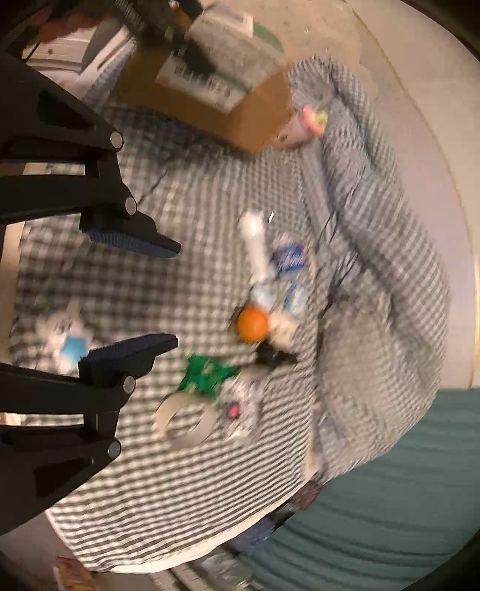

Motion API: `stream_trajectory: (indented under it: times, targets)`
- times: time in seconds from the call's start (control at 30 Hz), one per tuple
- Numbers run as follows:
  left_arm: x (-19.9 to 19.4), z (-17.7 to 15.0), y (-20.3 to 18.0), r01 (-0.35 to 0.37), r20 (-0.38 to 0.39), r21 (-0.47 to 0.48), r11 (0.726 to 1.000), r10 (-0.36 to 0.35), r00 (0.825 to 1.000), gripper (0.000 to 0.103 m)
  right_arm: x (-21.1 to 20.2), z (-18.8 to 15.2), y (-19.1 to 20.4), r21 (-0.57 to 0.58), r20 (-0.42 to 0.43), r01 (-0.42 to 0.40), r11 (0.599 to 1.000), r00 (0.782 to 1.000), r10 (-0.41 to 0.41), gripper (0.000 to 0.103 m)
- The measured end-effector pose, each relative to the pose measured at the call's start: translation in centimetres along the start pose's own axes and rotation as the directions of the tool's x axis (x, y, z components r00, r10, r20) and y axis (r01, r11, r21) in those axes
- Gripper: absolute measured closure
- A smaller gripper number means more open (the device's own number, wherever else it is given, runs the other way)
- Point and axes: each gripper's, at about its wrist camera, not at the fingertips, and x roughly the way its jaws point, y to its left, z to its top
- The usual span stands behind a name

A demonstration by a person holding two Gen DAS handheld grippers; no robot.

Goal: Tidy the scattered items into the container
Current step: 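Lift the plush toy with the right tool while the left tool lifts the medicine box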

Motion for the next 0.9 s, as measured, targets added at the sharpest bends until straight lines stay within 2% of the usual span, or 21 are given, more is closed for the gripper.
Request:
stream_trajectory:
  times: [0.03,0.07,0.23,0.5,0.83,0.9]
  targets:
    - [0.0,0.0,-0.1,0.005,0.003,0.0,1.0,-0.005,1.0,0.007,0.3,-0.6,-1.2,0.021,-0.013,0.015,1.0,1.0,-0.015,0.032]
    - [0.0,-0.1,-0.2,0.01,0.004,-0.001,1.0,-0.01,1.0,0.007,0.4,-0.9,-1.9,0.031,-0.019,0.022,0.999,1.0,-0.021,0.03]
    - [0.5,-0.3,-1.2,0.039,-0.001,-0.005,0.999,-0.039,0.999,0.007,1.9,-3.6,-3.8,0.019,-0.1,0.07,0.997,0.993,-0.068,0.029]
    - [0.4,-1.1,-2.3,0.059,-0.005,0.01,0.998,-0.059,0.998,0.007,7.4,-7.8,-3.6,0.01,-0.245,0.085,0.996,0.966,-0.08,0.029]
    - [0.2,-1.6,-1.9,0.035,-0.005,0.008,0.999,-0.035,0.999,0.007,11.6,-9.4,-3.3,0.062,-0.325,0.069,0.996,0.945,-0.045,0.029]
    - [0.3,-1.5,-2.0,0.041,-0.003,0.011,0.999,-0.041,0.999,0.007,11.8,-9.5,-3.4,0.071,-0.322,0.07,0.995,0.946,-0.044,0.035]
